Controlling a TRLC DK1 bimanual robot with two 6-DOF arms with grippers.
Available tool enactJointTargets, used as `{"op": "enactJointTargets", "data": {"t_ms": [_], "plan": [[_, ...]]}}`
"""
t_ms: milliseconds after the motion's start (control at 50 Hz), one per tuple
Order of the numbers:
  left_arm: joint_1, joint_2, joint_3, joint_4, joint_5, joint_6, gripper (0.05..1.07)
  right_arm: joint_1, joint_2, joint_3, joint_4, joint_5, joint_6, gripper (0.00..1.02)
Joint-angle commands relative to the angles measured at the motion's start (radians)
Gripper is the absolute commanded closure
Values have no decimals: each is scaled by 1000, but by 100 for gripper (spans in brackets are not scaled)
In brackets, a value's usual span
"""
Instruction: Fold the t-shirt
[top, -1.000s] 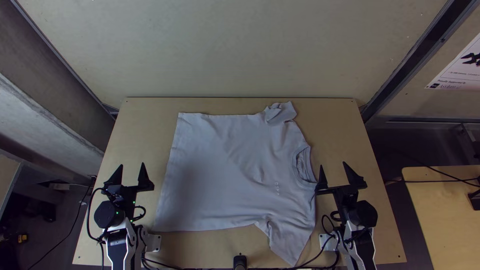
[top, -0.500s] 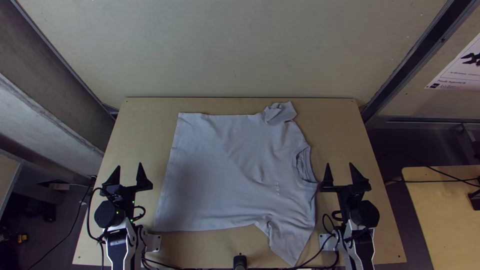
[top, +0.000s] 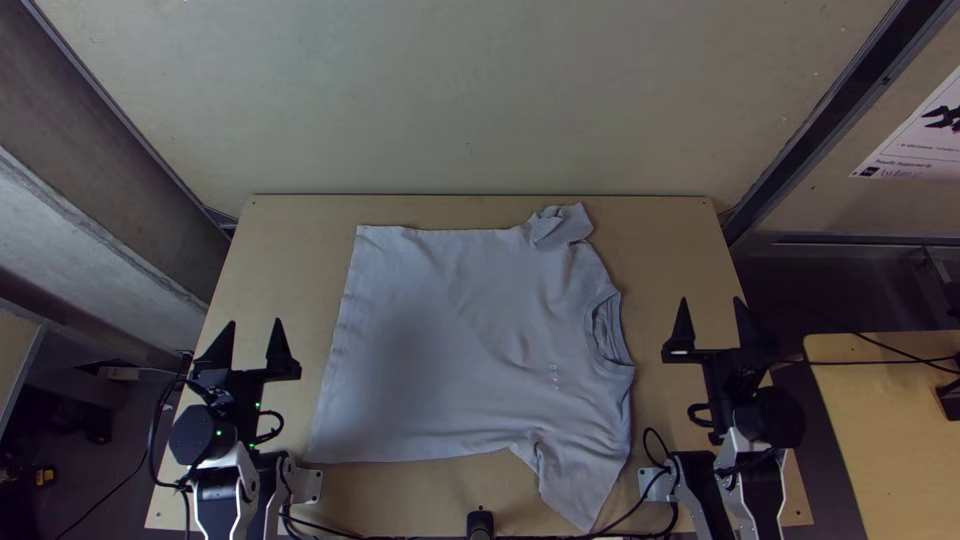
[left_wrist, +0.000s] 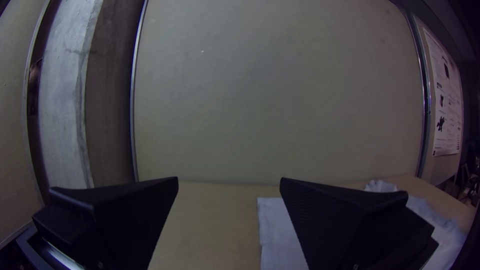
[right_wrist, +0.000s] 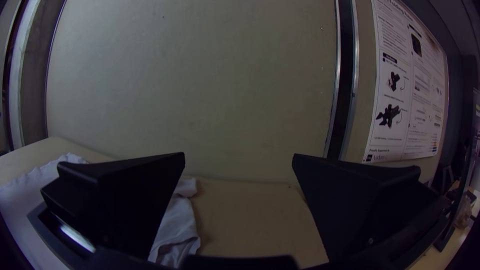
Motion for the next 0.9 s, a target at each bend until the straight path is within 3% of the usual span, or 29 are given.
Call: {"op": "enactJointTargets", "data": {"t_ms": [0,300,560,720,880], "plan": [[-17,114,105,22,-2,-20,10,-1,93,81,40,10,-29,4],[-50,549,470,15,-9,-39,10,-28,434,400,35,12,-38,4],[-125,948,849,-179,-90,-55,10,-34,708,687,-97,70,-37,4],[-144,1163,1046,-329,-89,-91,10,-31,880,875,-265,70,6,4],[-158,1295,1151,-375,-75,-148,10,-28,991,944,-319,70,71,4]]}}
